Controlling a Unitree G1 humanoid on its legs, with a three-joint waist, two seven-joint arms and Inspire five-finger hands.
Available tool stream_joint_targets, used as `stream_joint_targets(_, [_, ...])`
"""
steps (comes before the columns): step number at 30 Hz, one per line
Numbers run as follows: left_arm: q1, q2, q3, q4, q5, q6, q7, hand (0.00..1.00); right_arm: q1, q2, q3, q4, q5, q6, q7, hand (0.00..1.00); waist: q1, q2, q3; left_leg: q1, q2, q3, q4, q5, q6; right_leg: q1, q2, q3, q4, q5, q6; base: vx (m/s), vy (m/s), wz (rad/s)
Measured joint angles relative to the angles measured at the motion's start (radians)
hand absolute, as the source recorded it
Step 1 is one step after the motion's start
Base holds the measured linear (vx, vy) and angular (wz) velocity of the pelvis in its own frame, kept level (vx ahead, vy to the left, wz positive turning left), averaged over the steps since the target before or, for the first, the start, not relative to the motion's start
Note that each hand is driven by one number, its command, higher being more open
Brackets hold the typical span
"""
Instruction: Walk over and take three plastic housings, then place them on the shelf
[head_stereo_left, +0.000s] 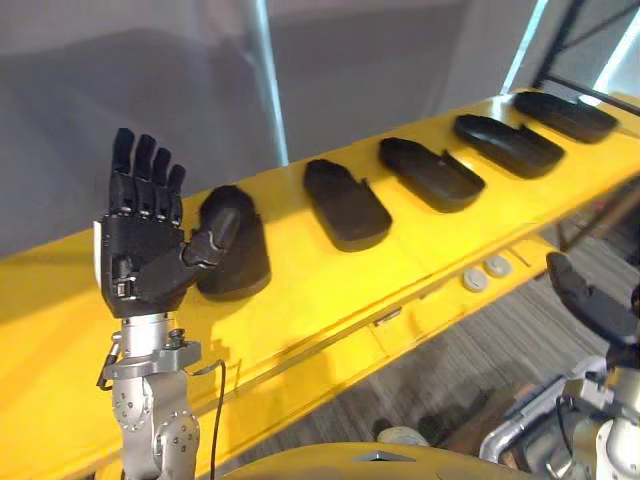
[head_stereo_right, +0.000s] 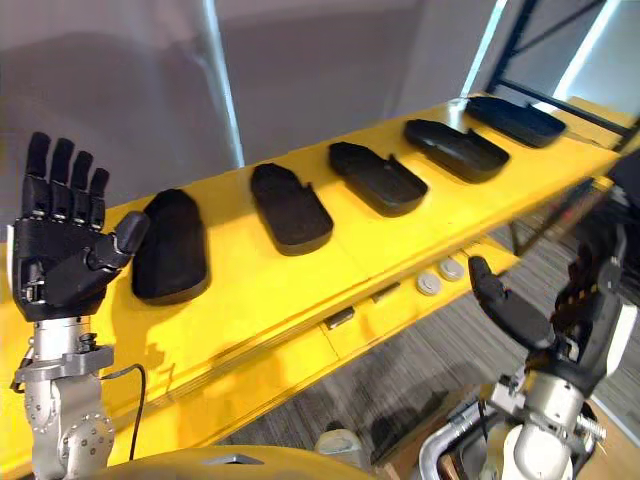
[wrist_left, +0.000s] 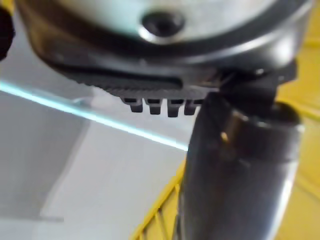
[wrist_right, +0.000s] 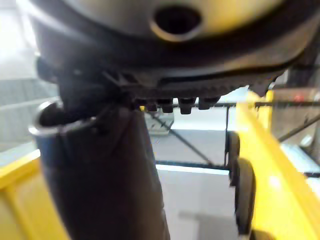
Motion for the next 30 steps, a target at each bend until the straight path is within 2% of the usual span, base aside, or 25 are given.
stream_joint_targets(5, [-0.003,-0.01,-0.034,0.002,-0.008,-0.046,0.048,1.0,0.057,0.012,-0.001,-0.007,0.041,-0.077,-0.009,1.0,-0.042,0.006,0.011,0.022,0.018,0.088,0.016,-0.021,-0.013,-0.025,0.033,0.091,-0.014,0.018,-0.003,-0.01,-0.014,-0.59])
stream_joint_targets(9, [-0.029,-0.013,-0.034,0.005,0.011,-0.075,0.105,1.0,0.054,0.011,-0.008,-0.019,0.079,-0.124,0.018,1.0,-0.047,0.017,0.027,0.02,0.018,0.124,0.05,-0.043,-0.015,-0.038,0.046,0.136,-0.032,0.036,-0.007,-0.02,0.004,-0.4])
stream_joint_targets(10, [-0.042,-0.015,-0.031,0.009,0.02,-0.085,0.13,1.0,0.046,0.01,-0.006,-0.023,0.087,-0.125,0.038,1.0,-0.037,0.022,0.032,0.015,0.015,0.096,0.076,-0.054,-0.008,-0.051,0.052,0.158,-0.03,0.04,-0.012,-0.05,0.019,-0.6])
stream_joint_targets(11, [-0.044,-0.015,-0.018,0.008,0.045,-0.104,0.16,1.0,0.029,0.002,0.015,-0.023,0.094,-0.125,0.062,1.0,-0.022,0.028,0.049,-0.001,0.014,-0.005,0.118,-0.083,0.005,-0.054,0.068,0.193,-0.031,0.045,-0.018,-0.04,0.022,-0.76])
stream_joint_targets(12, [-0.044,-0.015,-0.007,0.008,0.055,-0.111,0.174,1.0,0.011,-0.003,0.032,-0.023,0.109,-0.125,0.08,1.0,-0.01,0.032,0.057,-0.013,0.013,-0.058,0.142,-0.1,0.016,-0.062,0.077,0.217,-0.029,0.045,-0.024,-0.06,0.043,-1.06])
stream_joint_targets(14, [-0.043,-0.019,0.045,-0.002,0.061,-0.124,0.219,1.0,-0.054,-0.033,0.115,-0.022,0.124,-0.124,0.122,1.0,0.038,0.04,0.094,-0.073,-0.014,-0.25,0.259,-0.154,0.072,-0.106,0.096,0.286,-0.019,0.045,-0.028,-0.12,0.087,-1.15])
stream_joint_targets(15, [-0.042,-0.02,0.059,-0.006,0.061,-0.125,0.225,1.0,-0.072,-0.049,0.14,-0.021,0.123,-0.124,0.122,1.0,0.048,0.04,0.104,-0.089,-0.026,-0.29,0.287,-0.162,0.086,-0.116,0.096,0.298,-0.016,0.044,-0.029,-0.12,0.091,-0.95])
stream_joint_targets(16, [-0.041,-0.025,0.073,-0.013,0.061,-0.127,0.234,1.0,-0.102,-0.083,0.174,-0.021,0.124,-0.123,0.121,1.0,0.062,0.047,0.12,-0.109,-0.039,-0.339,0.317,-0.181,0.115,-0.131,0.095,0.302,-0.016,0.039,-0.035,-0.17,0.162,-0.8])
stream_joint_targets(17, [-0.041,-0.033,0.083,-0.023,0.062,-0.128,0.234,1.0,-0.14,-0.126,0.21,-0.021,0.121,-0.118,0.114,1.0,0.077,0.063,0.139,-0.111,-0.041,-0.355,0.315,-0.215,0.131,-0.146,0.097,0.293,-0.011,0.034,-0.042,-0.2,0.205,-0.71])
stream_joint_targets(18, [-0.042,-0.032,0.085,-0.025,0.061,-0.128,0.228,1.0,-0.168,-0.146,0.239,-0.022,0.103,-0.105,0.099,1.0,0.092,0.065,0.15,-0.106,-0.044,-0.351,0.297,-0.234,0.088,-0.174,0.092,0.281,0.024,0.045,-0.028,-0.18,0.205,-0.47])
stream_joint_targets(19, [-0.042,-0.032,0.084,-0.025,0.061,-0.128,0.224,1.0,-0.174,-0.147,0.254,-0.022,0.102,-0.095,0.092,1.0,0.097,0.052,0.159,-0.097,-0.058,-0.347,0.298,-0.232,0.082,-0.178,0.082,0.281,0.041,0.059,-0.017,-0.11,0.124,-0.19])
stream_joint_targets(20, [-0.027,-0.038,0.083,-0.025,0.06,-0.128,0.213,1.0,-0.17,-0.148,0.276,-0.022,0.103,-0.07,0.079,1.0,0.103,0.045,0.163,-0.083,-0.07,-0.346,0.298,-0.234,0.081,-0.179,0.072,0.275,0.066,0.072,0.001,-0.05,0.088,-0.05])
stream_joint_targets(22, [0.007,-0.039,0.092,-0.054,0.041,-0.133,0.195,1.0,-0.152,-0.148,0.295,-0.022,0.105,-0.041,0.069,1.0,0.106,0.046,0.164,-0.093,-0.074,-0.347,0.313,-0.243,0.08,-0.19,0.069,0.265,0.084,0.066,-0.007,-0.02,0.077,0.01])
stream_joint_targets(24, [0.012,-0.039,0.098,-0.079,0.027,-0.168,0.15,1.0,-0.111,-0.141,0.295,-0.021,0.108,-0.016,0.068,1.0,0.108,0.046,0.165,-0.121,-0.073,-0.355,0.363,-0.265,0.076,-0.209,0.073,0.261,0.109,0.065,-0.004,0.0,0.063,0.02])
stream_joint_targets(27, [0.015,-0.039,0.093,-0.123,-0.037,-0.174,0.086,1.0,-0.066,-0.11,0.296,-0.021,0.106,-0.014,0.068,1.0,0.102,0.041,0.168,-0.12,-0.071,-0.349,0.401,-0.29,0.076,-0.209,0.083,0.262,0.129,0.068,0.001,-0.03,0.047,-0.21])
stream_joint_targets(30, [0.036,-0.03,0.031,-0.163,-0.069,-0.201,0.056,1.0,0.003,-0.074,0.319,-0.033,0.151,-0.046,0.088,1.0,0.1,0.019,0.177,-0.107,-0.072,-0.291,0.447,-0.32,0.09,-0.208,0.093,0.297,0.146,0.07,0.001,-0.13,0.058,-0.52])
